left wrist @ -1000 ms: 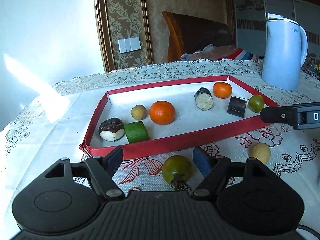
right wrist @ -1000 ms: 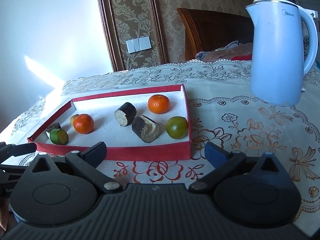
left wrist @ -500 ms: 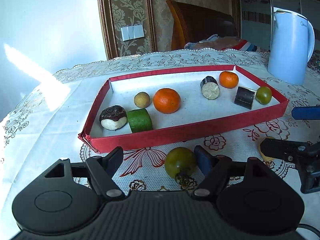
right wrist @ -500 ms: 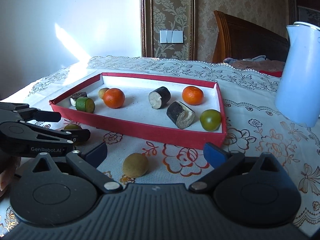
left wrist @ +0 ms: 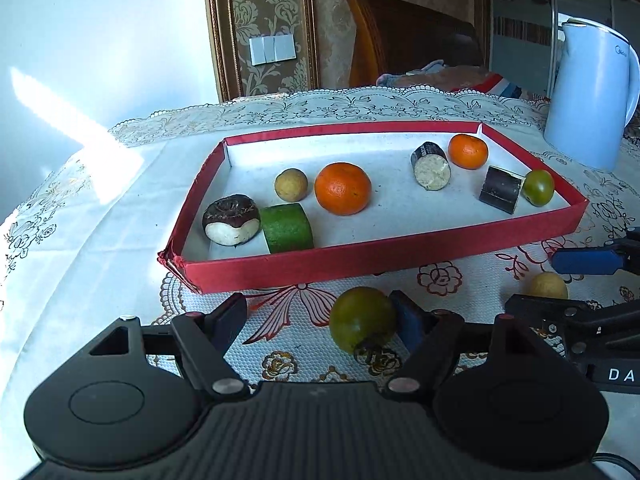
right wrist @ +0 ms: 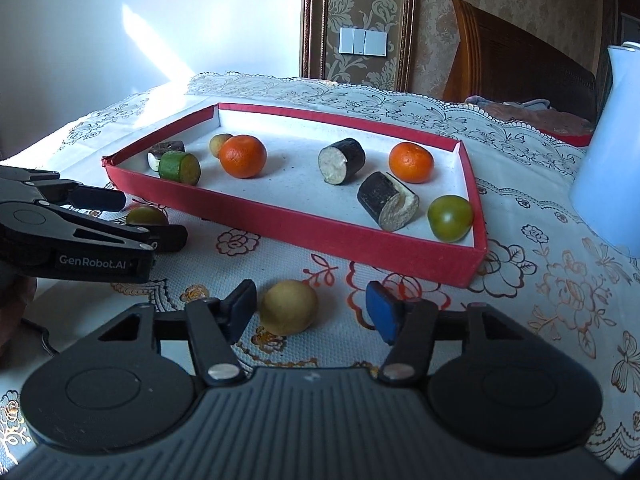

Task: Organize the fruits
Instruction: 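Grasp the green tomato with the left tool while the right tool grasps the small yellow fruit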

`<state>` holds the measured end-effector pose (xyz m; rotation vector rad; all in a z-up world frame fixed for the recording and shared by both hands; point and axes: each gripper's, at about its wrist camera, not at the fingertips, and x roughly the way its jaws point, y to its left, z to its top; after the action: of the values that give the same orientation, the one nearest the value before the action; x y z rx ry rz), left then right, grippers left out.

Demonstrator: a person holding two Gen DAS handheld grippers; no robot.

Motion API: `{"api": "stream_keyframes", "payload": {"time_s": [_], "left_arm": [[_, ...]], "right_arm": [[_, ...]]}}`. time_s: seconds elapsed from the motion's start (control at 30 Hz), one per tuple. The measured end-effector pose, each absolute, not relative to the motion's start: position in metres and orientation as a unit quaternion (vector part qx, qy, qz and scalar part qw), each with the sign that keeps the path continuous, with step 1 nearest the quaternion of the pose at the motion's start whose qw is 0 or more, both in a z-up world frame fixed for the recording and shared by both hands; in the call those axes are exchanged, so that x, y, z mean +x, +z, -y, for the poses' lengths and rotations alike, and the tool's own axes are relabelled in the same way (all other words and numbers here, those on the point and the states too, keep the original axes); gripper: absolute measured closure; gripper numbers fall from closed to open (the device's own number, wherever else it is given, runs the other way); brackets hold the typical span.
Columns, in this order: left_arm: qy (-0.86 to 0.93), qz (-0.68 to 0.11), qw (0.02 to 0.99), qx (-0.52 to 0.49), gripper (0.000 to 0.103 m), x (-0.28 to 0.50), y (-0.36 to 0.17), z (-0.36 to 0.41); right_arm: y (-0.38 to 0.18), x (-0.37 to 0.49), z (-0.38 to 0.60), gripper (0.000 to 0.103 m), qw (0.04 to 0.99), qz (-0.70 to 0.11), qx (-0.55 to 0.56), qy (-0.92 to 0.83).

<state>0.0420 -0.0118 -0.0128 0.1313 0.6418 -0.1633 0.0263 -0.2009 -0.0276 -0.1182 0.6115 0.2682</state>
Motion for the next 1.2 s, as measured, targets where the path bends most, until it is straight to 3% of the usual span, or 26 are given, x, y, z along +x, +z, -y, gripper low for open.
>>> {"api": "stream_keyframes", "payload": {"time_s": [0.37,0.53,0.6,0.73,0.83,1.2], "left_arm": [[-0.081,-0.312,0.944,0.068,0.026,0.042,-0.013,0.014],[-0.087,-0.306,0.945,0.077,0.035,0.039,-0.012,0.017],[-0.088,-0.3,0.946,0.085,0.046,0.037,-0.012,0.019],[-0.09,-0.298,0.946,0.09,0.056,0.037,-0.011,0.021],[-0.085,-0.296,0.947,0.094,0.072,0.036,-0.011,0.022],[-0.078,-0.286,0.95,0.102,0.072,0.036,-0.012,0.024]], "right_arm": [[-0.027,0.023,0.193,0.067,0.941,-0.295,-0.079,0.149],[-0.026,0.023,0.193,0.072,0.94,-0.294,-0.076,0.153],[-0.026,0.022,0.191,0.075,0.941,-0.291,-0.081,0.151],[-0.027,0.022,0.192,0.076,0.942,-0.291,-0.079,0.15],[-0.026,0.022,0.192,0.076,0.942,-0.29,-0.079,0.148],[-0.025,0.022,0.199,0.076,0.946,-0.286,-0.06,0.14]]}}
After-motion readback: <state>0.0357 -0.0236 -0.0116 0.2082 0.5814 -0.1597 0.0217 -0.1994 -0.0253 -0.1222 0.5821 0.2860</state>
